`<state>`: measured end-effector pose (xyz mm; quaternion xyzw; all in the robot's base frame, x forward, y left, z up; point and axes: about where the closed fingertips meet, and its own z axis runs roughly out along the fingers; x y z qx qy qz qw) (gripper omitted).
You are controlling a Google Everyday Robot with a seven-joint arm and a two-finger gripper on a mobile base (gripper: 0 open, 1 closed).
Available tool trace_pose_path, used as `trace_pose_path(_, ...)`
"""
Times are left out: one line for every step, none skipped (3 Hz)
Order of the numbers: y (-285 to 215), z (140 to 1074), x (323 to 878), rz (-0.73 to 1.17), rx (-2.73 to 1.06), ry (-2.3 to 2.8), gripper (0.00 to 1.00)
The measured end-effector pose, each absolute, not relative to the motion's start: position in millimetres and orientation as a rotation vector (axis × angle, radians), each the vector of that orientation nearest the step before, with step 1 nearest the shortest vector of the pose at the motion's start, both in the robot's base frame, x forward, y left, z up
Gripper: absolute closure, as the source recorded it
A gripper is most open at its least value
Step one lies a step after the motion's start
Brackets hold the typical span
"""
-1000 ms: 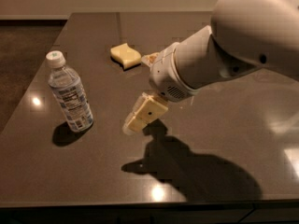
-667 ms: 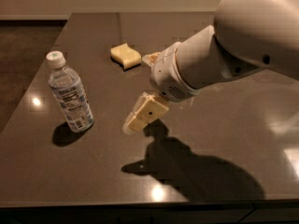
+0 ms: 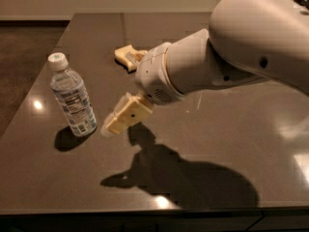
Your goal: Pick blue plastic bottle
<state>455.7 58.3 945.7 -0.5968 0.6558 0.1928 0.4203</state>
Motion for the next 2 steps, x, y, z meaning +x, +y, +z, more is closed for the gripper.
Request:
trace_pose_path(95.3,952.7,464.4,0.547,-1.465,1.587,0.0)
trace_pose_path(114.6,945.8,476.1,0.571,-1.45,1.596,0.0)
